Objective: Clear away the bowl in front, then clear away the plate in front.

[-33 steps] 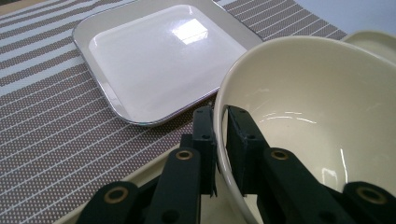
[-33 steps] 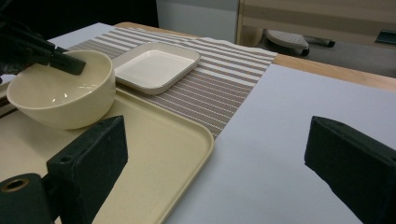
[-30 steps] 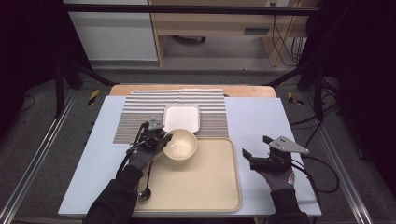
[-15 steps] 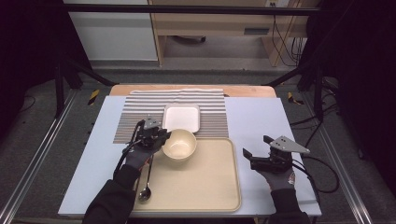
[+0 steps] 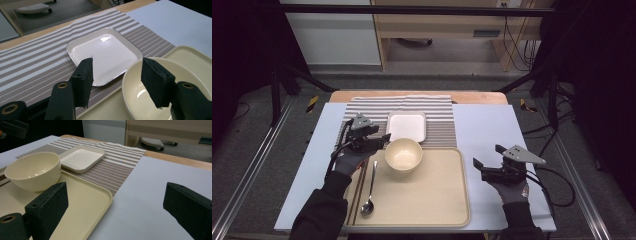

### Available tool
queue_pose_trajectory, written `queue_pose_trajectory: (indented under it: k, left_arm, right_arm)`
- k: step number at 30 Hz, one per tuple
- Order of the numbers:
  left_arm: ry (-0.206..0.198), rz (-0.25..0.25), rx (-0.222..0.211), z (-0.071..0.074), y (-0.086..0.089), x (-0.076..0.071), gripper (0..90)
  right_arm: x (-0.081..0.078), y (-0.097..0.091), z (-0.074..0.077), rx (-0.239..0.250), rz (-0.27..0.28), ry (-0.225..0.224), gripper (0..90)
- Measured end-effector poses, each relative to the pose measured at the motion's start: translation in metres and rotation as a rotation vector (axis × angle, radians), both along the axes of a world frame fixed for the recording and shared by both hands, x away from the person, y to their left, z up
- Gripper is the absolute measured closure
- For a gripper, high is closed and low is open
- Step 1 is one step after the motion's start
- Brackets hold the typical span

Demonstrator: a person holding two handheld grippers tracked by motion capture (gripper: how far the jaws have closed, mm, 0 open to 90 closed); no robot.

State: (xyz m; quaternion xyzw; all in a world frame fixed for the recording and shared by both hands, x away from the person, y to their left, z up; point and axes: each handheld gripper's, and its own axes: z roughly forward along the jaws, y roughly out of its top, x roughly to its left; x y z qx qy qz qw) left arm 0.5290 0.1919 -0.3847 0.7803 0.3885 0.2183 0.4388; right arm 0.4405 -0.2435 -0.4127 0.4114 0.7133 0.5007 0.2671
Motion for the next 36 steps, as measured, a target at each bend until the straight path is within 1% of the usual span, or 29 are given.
queue_pose_trajectory:
  k: [3,7,9,11,14,22,24,26,28,30,32,34,36]
  left_arm:
    - [-0.011,0.004,0.002,0.005,0.0,0.005,39.0]
    - [-0.013,0.011,-0.005,0.01,-0.001,0.013,37.6]
    - [-0.012,0.015,-0.009,0.011,-0.002,0.016,37.0]
    - [-0.014,0.019,-0.003,0.011,-0.003,0.019,36.7]
    - [-0.007,0.024,-0.01,0.009,-0.004,0.026,36.7]
    - [0.009,0.044,0.004,-0.002,-0.006,0.045,36.7]
    - [0.012,0.047,0.012,-0.005,-0.007,0.049,36.7]
    - [0.02,0.051,0.017,-0.009,-0.008,0.055,36.7]
    - [0.029,0.052,0.034,-0.013,-0.009,0.06,36.8]
    - [0.044,0.063,0.041,-0.02,-0.011,0.067,36.9]
    - [0.051,0.059,0.042,-0.025,-0.012,0.072,37.2]
    - [0.045,0.046,0.057,-0.03,-0.012,0.076,37.3]
    - [0.068,0.074,0.072,-0.034,-0.012,0.078,37.3]
  right_arm:
    - [0.0,0.0,0.0,-0.001,-0.001,0.0,6.4]
    - [0.0,0.0,0.001,0.003,-0.002,0.0,6.4]
    - [0.0,-0.001,0.001,0.006,0.0,-0.001,6.4]
    - [0.0,-0.001,0.001,0.004,0.0,-0.001,6.4]
    - [0.0,-0.001,0.001,0.007,-0.001,-0.003,6.4]
    - [0.0,-0.001,0.001,0.007,0.002,-0.002,6.3]
    - [0.0,-0.001,0.001,-0.001,0.002,0.001,6.3]
    - [0.0,-0.001,0.001,0.003,0.004,0.001,6.3]
    - [0.0,-0.001,0.0,0.0,0.003,0.002,6.3]
    - [0.0,-0.001,0.0,-0.004,0.003,0.002,6.3]
    - [0.0,0.0,-0.001,-0.006,0.006,0.004,6.3]
    - [0.0,0.0,-0.001,-0.005,0.006,0.006,6.3]
    - [0.0,0.001,-0.001,-0.008,0.008,0.009,6.2]
